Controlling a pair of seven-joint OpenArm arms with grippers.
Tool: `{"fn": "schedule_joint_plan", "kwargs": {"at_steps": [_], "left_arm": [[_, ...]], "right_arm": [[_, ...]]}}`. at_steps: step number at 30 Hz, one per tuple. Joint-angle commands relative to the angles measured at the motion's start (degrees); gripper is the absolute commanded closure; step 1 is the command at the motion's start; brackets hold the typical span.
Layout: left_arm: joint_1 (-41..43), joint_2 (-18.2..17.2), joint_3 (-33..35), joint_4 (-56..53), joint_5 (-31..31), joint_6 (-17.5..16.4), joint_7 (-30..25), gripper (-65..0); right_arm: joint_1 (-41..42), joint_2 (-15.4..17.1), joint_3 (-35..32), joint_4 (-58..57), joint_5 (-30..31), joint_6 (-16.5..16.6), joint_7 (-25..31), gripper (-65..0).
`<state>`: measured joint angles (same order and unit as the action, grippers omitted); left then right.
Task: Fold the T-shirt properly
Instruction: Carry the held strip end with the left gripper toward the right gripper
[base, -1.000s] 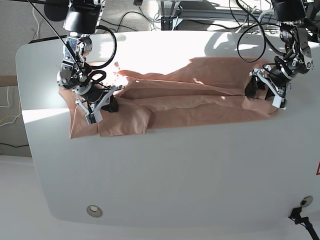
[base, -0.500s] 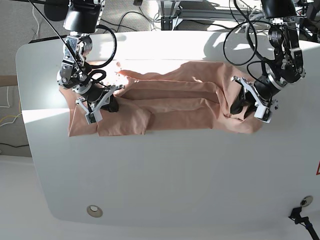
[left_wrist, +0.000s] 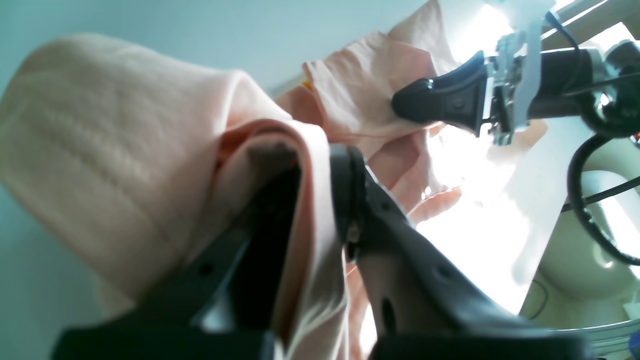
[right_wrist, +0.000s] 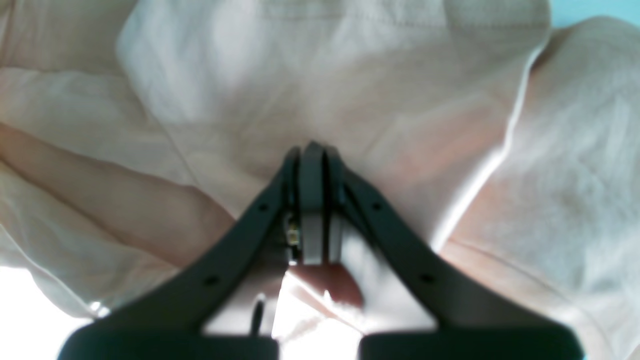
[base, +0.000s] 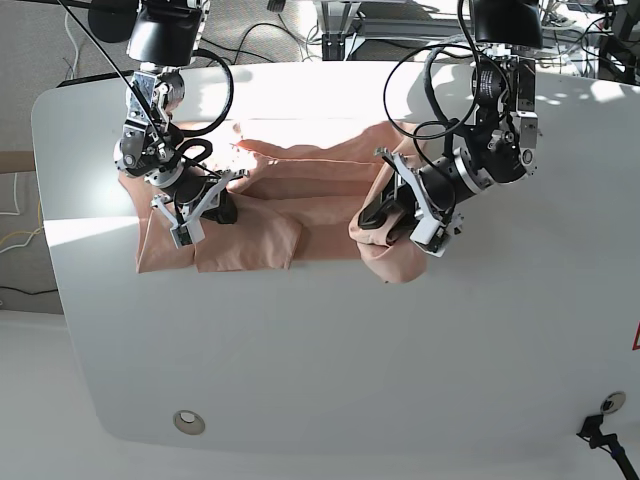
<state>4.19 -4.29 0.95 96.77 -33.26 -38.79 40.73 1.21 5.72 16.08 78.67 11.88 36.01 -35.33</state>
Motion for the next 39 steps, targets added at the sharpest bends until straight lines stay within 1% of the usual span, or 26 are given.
{"fn": "schedule_joint_plan", "kwargs": {"at_steps": [1, 3, 10, 11, 12, 15, 17, 18, 20, 21, 24, 25, 30, 34, 35, 36, 37, 39], "left_arm": [[-0.4, 0.6, 0.2, 1.0, -1.3, 1.1, -1.3, 0.0], [-0.5, 1.1, 1.0, 0.3, -1.3, 1.3, -1.3, 0.0], [-2.9, 0.6, 6.0, -2.7, -1.5, 0.9, -1.3, 0.0], [-2.9, 0.6, 6.7, -2.7, -1.5, 0.9, -1.3, -3.7], [-2.9, 0.6, 7.4, -2.7, -1.5, 1.1, -1.3, -12.0], [-2.9, 1.0, 8.2, -2.3, -1.6, 1.2, -1.2, -36.2], [-3.1, 1.1, 8.3, -2.3, -1.7, 1.2, -0.4, -45.7], [-3.7, 1.6, 8.3, -2.1, -1.8, 0.9, 0.6, -47.1], [-4.5, 2.6, 8.5, 0.1, -1.9, 0.4, 2.8, -47.1], [-4.8, 2.6, 9.6, 1.6, -2.0, -0.9, 3.9, -47.1], [-5.0, 2.1, 11.2, 5.6, -1.8, -1.2, 4.7, -47.1], [-5.0, 1.2, 11.0, 6.4, -1.3, -1.2, 4.7, -47.1], [-4.8, -6.0, 7.4, 7.1, 3.7, -1.2, 4.0, -47.1], [-3.4, -11.5, 6.2, 7.0, 6.2, -1.2, -0.8, -46.8], [-3.1, -11.9, 6.0, 6.8, 7.8, -1.2, -1.7, -44.7], [-2.9, -12.1, 6.0, 6.7, 9.8, -1.2, -1.9, -40.3], [-2.9, -12.0, 6.0, 6.5, 12.1, -1.2, -1.9, -34.1], [-2.9, -11.7, 6.0, 5.3, 14.8, -1.2, -1.9, -19.3]], "right_arm": [[0.1, 0.3, 0.0, 0.2, -1.8, -0.3, -2.4, 0.0], [0.1, 0.3, 0.0, 0.2, -1.8, -0.3, -2.4, 0.0], [0.1, 0.3, 0.0, 0.2, -1.8, -0.3, -2.4, 0.0], [0.1, 0.0, 0.0, 0.2, -1.8, -0.3, -2.4, 0.0], [0.1, -0.7, 0.1, 0.2, -1.8, -0.3, -2.4, 0.0], [0.1, -1.1, 0.1, 0.2, -1.8, -0.3, -2.4, 0.0], [0.1, -1.2, 0.0, 0.2, -1.8, -0.3, -2.4, 0.0], [0.1, -1.2, 0.0, 0.2, -1.8, -0.3, -2.4, 0.0], [0.1, -1.2, 0.0, 0.2, -1.8, -0.3, -2.4, 0.0], [0.1, -1.3, 0.0, 0.2, -1.8, -0.3, -2.4, 0.0], [0.1, -1.3, 0.0, 0.2, -1.8, -0.3, -2.4, 0.0], [0.1, -1.3, 0.0, 0.2, -1.8, -0.3, -2.4, 0.0], [0.1, -1.3, 0.0, 0.2, -1.8, -0.3, -2.4, 0.0], [0.1, -1.3, 0.0, 0.2, -1.8, -0.3, -2.4, 0.0], [0.1, -1.4, 0.0, 0.2, -1.8, -0.3, -2.4, 0.0], [0.1, -1.5, 0.0, 0.2, -1.8, -0.3, -2.4, 0.0], [0.1, -2.0, 0.0, 0.2, -1.8, -0.3, -2.4, 0.0], [0.1, -2.2, 0.0, 0.2, -1.8, -0.3, -2.4, 0.0]]}}
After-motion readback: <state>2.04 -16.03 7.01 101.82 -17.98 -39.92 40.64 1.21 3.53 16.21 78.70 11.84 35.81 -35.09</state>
